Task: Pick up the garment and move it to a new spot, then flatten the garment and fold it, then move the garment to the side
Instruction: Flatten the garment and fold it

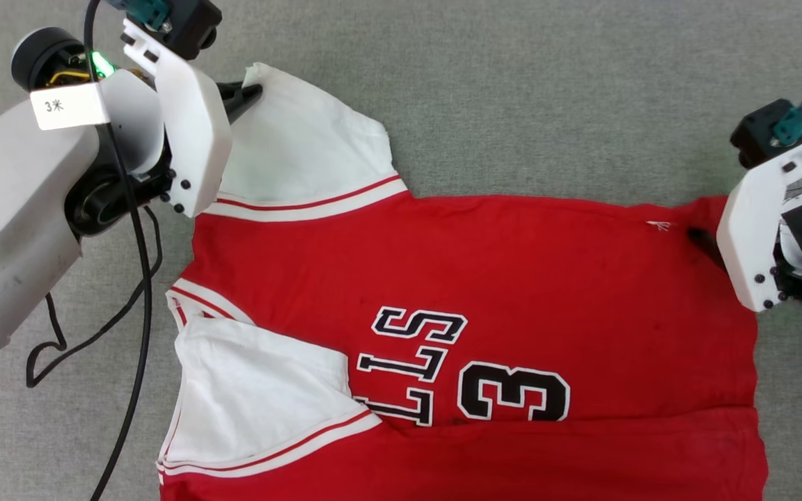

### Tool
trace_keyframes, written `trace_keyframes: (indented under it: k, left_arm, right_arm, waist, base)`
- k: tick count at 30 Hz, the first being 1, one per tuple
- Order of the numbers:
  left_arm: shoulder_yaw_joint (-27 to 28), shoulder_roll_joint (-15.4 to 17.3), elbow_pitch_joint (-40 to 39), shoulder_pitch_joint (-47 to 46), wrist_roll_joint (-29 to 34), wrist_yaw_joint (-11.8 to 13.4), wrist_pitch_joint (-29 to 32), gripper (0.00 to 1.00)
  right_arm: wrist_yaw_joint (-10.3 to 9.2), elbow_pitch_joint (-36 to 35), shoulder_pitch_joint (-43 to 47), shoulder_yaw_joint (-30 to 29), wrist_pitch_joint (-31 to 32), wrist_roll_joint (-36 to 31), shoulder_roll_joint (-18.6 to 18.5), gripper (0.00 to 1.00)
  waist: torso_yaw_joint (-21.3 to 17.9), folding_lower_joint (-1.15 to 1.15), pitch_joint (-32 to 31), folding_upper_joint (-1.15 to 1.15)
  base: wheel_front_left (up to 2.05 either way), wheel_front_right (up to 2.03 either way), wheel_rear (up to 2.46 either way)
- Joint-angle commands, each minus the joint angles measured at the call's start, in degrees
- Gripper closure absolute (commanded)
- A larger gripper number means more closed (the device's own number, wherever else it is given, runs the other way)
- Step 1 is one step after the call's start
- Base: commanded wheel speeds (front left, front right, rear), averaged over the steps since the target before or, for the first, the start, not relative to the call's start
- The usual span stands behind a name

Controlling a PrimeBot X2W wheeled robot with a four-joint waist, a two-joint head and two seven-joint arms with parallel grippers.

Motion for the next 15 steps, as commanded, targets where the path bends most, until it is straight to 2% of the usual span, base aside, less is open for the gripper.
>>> trace_keyframes:
  k: [1, 5, 6, 7, 15]
  left_arm:
    - [-0.5, 0.0, 0.2, -1.1, 0.3, -0.1, -0.9, 1.00]
    - [-1.0, 0.2, 0.7, -1.6, 0.0, -0.1, -1.7, 1.00]
    - [-1.2, 0.3, 0.8, -1.6, -0.1, -0.1, -1.9, 1.00]
    - [-1.4, 0.5, 1.1, -1.4, -0.2, -0.1, -2.2, 1.00]
    - [-2.0, 2.1, 1.7, 2.7, -2.0, -0.1, -6.3, 1.00]
  right_arm:
    - [-0.04, 4.2, 0.2, 4.7, 0.0, -0.5, 0.3, 0.00]
    - [-0.04, 7.6, 0.1, 7.7, -1.8, 1.8, 0.9, 0.02]
    - [-0.04, 8.1, -0.1, 7.8, -3.1, 2.2, 0.9, 0.67]
    - [-0.04, 8.5, -0.4, 7.9, -4.2, 2.5, 0.9, 1.00]
    - [-0.07, 9.1, -0.1, 5.2, -18.3, 3.7, -0.6, 1.00]
  waist:
    - [0.7, 0.00, 1.2, 0.00]
    - [0.7, 0.00, 1.4, 0.00]
    - [0.6, 0.00, 1.2, 0.00]
    - [0.4, 0.00, 0.9, 0.00]
    - [-0.2, 0.00, -4.4, 0.00]
  base:
    - [0.00, 0.00, 0.00]
    - [0.00, 0.00, 0.00]
    - [0.00, 0.00, 0.00]
    - [0.00, 0.00, 0.00]
    - [0.00, 0.00, 0.00]
